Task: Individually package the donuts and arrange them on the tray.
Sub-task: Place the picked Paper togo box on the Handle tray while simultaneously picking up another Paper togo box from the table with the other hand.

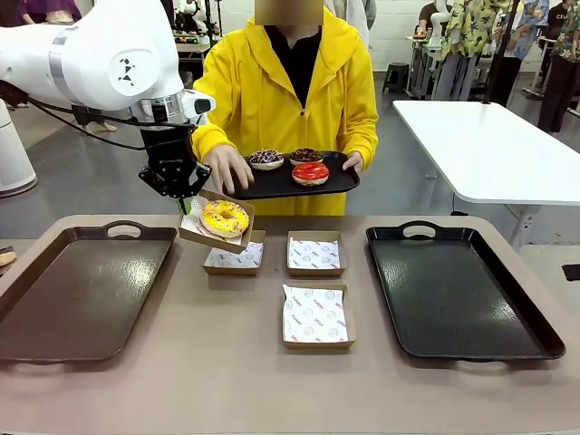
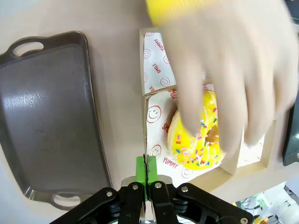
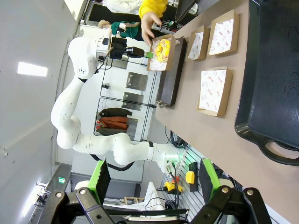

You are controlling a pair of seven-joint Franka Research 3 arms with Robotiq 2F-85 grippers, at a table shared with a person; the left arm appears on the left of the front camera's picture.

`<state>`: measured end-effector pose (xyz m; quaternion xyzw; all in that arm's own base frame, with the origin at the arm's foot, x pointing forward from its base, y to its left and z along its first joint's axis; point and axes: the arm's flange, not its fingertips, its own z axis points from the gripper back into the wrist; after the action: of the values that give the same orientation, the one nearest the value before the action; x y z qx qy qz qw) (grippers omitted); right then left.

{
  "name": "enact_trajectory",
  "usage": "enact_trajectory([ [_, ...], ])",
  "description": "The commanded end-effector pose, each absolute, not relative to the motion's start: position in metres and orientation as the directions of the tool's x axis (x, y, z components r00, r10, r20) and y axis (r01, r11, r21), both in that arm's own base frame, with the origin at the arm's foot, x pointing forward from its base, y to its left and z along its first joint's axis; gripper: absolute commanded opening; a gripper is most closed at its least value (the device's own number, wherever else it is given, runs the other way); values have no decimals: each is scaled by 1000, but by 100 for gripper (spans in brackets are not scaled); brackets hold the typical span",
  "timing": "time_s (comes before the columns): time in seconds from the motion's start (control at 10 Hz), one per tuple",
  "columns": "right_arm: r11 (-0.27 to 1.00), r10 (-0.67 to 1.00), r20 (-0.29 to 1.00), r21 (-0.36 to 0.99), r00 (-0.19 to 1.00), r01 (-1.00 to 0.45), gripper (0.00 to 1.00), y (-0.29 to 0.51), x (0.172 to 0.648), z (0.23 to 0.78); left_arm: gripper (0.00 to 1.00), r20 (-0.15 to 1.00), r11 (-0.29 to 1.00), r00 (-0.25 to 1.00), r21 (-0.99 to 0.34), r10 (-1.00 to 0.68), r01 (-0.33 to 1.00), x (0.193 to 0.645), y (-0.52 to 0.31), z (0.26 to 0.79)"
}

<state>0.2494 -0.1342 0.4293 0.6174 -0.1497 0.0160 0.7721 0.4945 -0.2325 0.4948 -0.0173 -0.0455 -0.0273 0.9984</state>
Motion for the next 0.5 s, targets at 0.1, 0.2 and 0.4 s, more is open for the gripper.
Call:
enact_trajectory([
  [0.1,227,-161,263,948,951,-224,100,-135,250,430,0,96,999,995,-30,-36,39,489,-231,496],
  [0.2,227,-161,263,948,951,-224,100,-135,250,430,0,96,999,995,-30,-36,39,489,-231,496],
  [0.4,227,-161,263,948,951,-224,100,-135,250,430,0,96,999,995,-30,-36,39,489,-231,496],
])
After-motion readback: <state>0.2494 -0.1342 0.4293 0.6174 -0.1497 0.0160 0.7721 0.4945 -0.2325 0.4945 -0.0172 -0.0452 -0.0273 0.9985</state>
